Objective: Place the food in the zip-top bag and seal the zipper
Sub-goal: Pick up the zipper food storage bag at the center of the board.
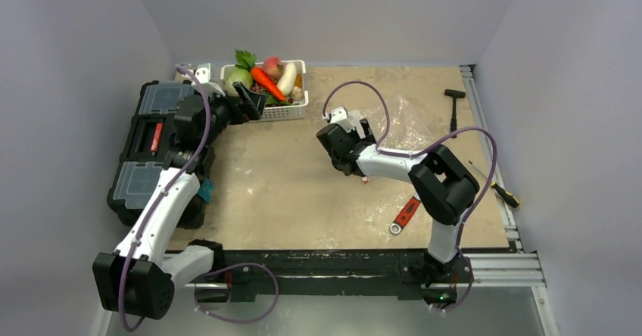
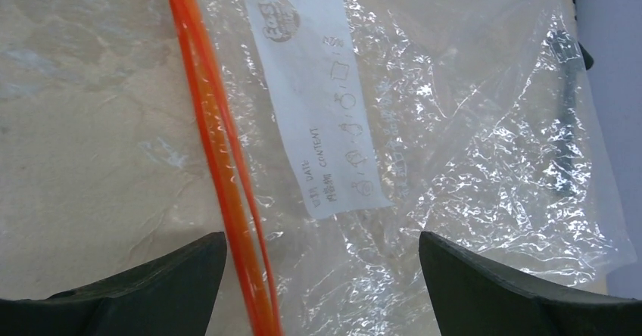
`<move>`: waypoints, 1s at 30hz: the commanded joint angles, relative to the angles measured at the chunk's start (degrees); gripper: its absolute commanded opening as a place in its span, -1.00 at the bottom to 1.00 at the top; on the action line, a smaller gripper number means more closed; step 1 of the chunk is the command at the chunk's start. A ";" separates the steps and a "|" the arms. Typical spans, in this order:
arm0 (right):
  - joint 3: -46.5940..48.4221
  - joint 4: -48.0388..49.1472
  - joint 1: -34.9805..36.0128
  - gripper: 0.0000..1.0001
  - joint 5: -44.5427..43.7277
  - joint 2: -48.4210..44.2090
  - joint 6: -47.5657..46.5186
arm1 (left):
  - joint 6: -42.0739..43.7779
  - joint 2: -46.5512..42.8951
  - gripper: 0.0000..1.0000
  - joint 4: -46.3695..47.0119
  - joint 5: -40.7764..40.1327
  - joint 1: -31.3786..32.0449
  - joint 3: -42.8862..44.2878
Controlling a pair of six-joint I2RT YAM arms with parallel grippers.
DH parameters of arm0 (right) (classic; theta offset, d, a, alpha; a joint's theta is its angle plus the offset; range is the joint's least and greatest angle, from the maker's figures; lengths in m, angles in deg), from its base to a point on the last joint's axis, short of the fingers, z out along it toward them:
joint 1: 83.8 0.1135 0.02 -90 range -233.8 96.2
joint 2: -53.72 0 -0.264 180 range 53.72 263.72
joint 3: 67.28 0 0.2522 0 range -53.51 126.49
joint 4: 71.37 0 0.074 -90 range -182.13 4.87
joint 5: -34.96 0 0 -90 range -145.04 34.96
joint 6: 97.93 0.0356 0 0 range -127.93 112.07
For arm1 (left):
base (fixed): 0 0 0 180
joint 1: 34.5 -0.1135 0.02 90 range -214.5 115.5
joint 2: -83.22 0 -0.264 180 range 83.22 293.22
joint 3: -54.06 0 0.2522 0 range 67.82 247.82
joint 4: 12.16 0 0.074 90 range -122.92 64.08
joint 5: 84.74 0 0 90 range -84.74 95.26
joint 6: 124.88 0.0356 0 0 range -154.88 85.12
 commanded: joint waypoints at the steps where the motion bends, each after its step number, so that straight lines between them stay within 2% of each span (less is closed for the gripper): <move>1: 3.92 -3.54 -0.51 0.89 -5.82 1.00 -0.93 | 0.19 3.61 0.98 -2.12 6.31 -0.30 5.42; 7: 6.19 -3.90 -0.19 0.51 -6.74 3.59 -1.31 | 0.41 5.93 0.93 -2.69 9.42 -0.03 6.70; 14: 9.33 -2.56 0.15 0.42 -8.88 8.62 -4.16 | 0.84 6.03 0.89 -2.54 10.28 0.41 6.77; 17: 10.03 -0.57 0.19 0.31 -10.53 10.99 -6.74 | 0.95 6.11 0.87 -2.69 10.61 0.61 6.90; 20: 10.16 2.35 0.19 -0.16 -13.25 12.64 -9.77 | 0.96 6.22 0.85 -2.69 10.76 0.62 6.99; 23: 10.73 4.99 0.12 -0.49 -16.15 14.18 -11.87 | 0.98 6.46 0.83 -2.78 10.85 0.70 7.07; 25: 11.52 4.05 0.19 -0.93 -17.56 14.16 -11.42 | 1.02 6.52 0.82 -3.01 10.87 0.70 7.15; 26: 11.09 4.29 0.20 -1.00 -17.37 13.24 -11.12 | 1.13 6.53 0.81 -3.18 10.89 0.70 7.24; 28: 8.78 5.72 0.25 -1.00 -16.05 8.35 -10.24 | 1.37 6.53 0.81 -3.49 11.08 0.74 7.47; 30: 5.58 7.91 -0.10 -1.00 -11.03 1.94 -7.36 | 1.63 6.67 0.79 -3.55 12.05 0.80 7.87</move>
